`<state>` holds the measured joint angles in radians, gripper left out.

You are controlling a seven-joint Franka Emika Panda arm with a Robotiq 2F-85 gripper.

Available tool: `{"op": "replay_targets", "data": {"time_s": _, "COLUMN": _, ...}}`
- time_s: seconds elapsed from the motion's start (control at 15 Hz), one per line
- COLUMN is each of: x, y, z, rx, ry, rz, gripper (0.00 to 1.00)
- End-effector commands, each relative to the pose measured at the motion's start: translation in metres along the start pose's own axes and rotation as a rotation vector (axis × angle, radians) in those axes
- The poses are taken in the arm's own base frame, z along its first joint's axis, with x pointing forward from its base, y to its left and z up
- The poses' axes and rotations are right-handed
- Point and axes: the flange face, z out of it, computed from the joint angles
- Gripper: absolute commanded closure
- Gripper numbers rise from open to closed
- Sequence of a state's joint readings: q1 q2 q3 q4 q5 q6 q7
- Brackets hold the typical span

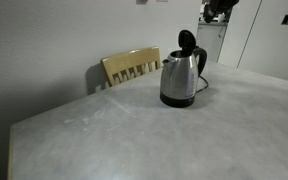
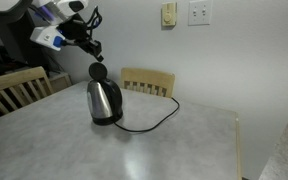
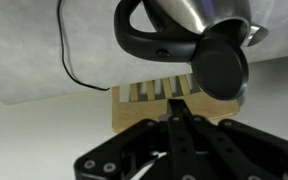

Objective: Close the kettle

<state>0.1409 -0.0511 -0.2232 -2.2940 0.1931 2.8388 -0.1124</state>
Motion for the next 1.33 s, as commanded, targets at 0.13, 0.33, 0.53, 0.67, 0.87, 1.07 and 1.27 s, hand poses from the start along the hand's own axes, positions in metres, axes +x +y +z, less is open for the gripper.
{"op": "replay_targets", "data": {"time_s": 0.13, "x": 0.016, "y": -0.024, "z": 0.025, "rx": 0.069, "ry": -0.056, "rz": -0.029, "gripper": 1.0}}
{"op": "replay_targets", "data": {"time_s": 0.33, "x": 0.017, "y": -0.034, "z": 0.038, "rx": 0.099, "ry": -0.085, "rz": -0.041, "gripper": 1.0}}
{"op": "replay_targets", "data": {"time_s": 0.53, "x": 0.017, "y": -0.04, "z": 0.052, "rx": 0.118, "ry": -0.114, "rz": -0.055, "gripper": 1.0}}
{"op": "replay_targets", "data": {"time_s": 0.67, "x": 0.017, "y": -0.045, "z": 0.059, "rx": 0.131, "ry": -0.118, "rz": -0.077, "gripper": 1.0}}
{"op": "replay_targets", "data": {"time_s": 0.87, "x": 0.017, "y": -0.056, "z": 0.065, "rx": 0.173, "ry": -0.137, "rz": -0.103, "gripper": 1.0}}
{"op": "replay_targets", "data": {"time_s": 1.07, "x": 0.016, "y": -0.059, "z": 0.073, "rx": 0.186, "ry": -0.177, "rz": -0.089, "gripper": 1.0}}
{"op": "replay_targets", "data": {"time_s": 1.27, "x": 0.016, "y": -0.056, "z": 0.076, "rx": 0.192, "ry": -0.187, "rz": -0.075, "gripper": 1.0}}
